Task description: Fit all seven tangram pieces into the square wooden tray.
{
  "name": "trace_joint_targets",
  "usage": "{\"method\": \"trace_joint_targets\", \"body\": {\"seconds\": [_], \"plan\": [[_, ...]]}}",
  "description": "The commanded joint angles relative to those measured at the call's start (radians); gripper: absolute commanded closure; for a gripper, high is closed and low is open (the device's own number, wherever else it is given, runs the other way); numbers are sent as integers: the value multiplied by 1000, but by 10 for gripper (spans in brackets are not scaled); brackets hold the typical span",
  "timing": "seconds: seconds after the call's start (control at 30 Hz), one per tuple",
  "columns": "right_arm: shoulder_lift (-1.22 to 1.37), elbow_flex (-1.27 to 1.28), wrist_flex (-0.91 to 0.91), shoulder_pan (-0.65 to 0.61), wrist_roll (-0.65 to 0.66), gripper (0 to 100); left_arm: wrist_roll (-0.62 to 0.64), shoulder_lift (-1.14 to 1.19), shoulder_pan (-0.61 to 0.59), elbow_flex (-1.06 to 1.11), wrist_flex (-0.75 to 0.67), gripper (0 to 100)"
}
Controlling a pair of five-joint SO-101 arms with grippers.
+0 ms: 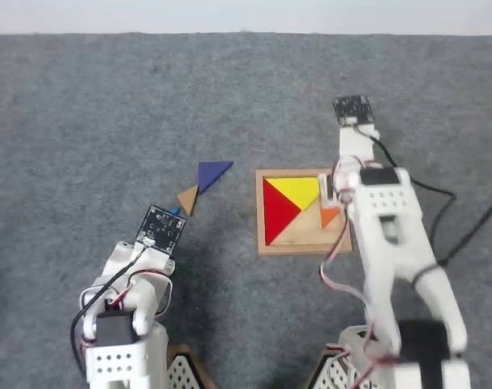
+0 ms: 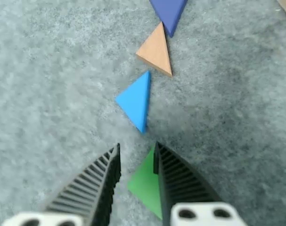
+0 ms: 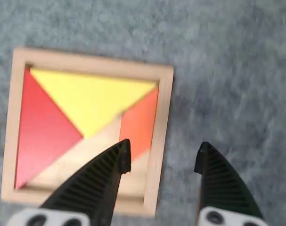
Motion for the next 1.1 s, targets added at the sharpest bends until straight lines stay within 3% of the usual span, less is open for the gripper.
{"method": "trace_joint_targets", "body": {"seconds": [0.0,0.27,0.43,0.63,0.87,1.07], "plan": [[-200,87,16,74,8,813,-34,-18,-5,-104,-28,889],[-325,305,50,326,183,947,-117,107,-35,-380,81,889],[-328,433,-39,417,216,969,-71,511,-31,-616,153,885],[-325,485,-82,481,219,968,-58,990,-29,-949,374,846],[-325,523,-111,483,235,909,9,1350,-28,-1104,284,845],[-325,529,-113,484,232,890,-38,1445,37,-1030,285,844]]}}
